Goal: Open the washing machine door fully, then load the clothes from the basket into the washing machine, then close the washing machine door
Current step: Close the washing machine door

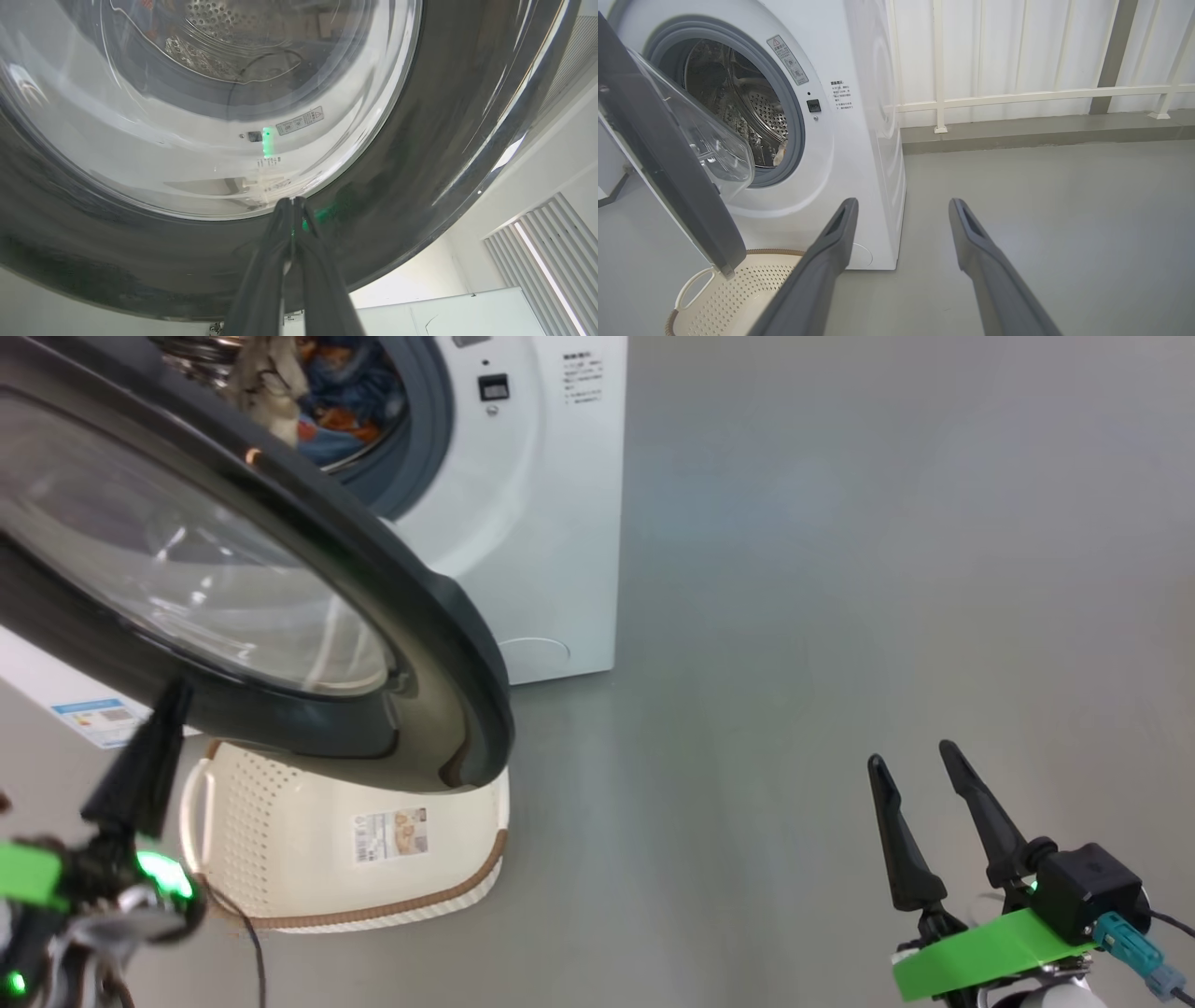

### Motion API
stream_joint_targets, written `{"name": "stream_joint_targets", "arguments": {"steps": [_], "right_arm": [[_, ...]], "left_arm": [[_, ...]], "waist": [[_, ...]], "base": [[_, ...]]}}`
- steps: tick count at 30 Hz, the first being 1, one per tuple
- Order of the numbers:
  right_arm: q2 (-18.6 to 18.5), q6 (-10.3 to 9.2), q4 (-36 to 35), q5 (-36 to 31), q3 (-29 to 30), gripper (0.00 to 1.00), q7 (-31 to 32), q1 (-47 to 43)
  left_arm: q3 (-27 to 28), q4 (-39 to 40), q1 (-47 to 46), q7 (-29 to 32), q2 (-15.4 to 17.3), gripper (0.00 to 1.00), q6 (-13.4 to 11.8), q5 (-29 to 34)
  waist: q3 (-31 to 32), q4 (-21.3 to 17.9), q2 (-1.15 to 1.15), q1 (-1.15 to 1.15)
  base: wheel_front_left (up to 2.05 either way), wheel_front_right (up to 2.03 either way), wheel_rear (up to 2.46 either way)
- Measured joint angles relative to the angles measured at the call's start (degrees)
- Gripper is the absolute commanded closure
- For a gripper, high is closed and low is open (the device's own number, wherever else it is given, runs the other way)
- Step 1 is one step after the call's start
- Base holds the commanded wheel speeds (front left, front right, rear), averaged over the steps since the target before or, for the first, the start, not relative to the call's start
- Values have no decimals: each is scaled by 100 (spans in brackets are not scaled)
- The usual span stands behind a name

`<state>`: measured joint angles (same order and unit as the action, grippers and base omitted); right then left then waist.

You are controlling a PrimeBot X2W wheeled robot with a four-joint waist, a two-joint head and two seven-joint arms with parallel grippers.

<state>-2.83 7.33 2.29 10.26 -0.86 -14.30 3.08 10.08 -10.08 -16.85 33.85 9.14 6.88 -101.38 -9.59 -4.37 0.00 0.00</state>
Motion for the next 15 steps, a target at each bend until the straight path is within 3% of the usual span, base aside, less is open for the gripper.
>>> {"name": "stream_joint_targets", "arguments": {"steps": [1,7,12,15], "right_arm": [[0,0,0,-1,3,0,0,-25],[1,0,7,-9,-2,0,0,-113],[2,0,-13,-15,-7,0,7,-131],[2,0,-42,-16,-1,0,9,-213]], "left_arm": [[12,78,125,3,-26,0,0,1],[35,465,622,-174,-221,0,0,305],[211,806,884,-664,-377,0,0,659],[225,1152,989,-1179,-359,0,0,1436]], "waist": [[19,27,0,0],[142,202,0,0],[244,319,0,0],[279,378,0,0]], "base": [[0,0,0],[0,0,0],[0,0,0],[0,0,0]]}}
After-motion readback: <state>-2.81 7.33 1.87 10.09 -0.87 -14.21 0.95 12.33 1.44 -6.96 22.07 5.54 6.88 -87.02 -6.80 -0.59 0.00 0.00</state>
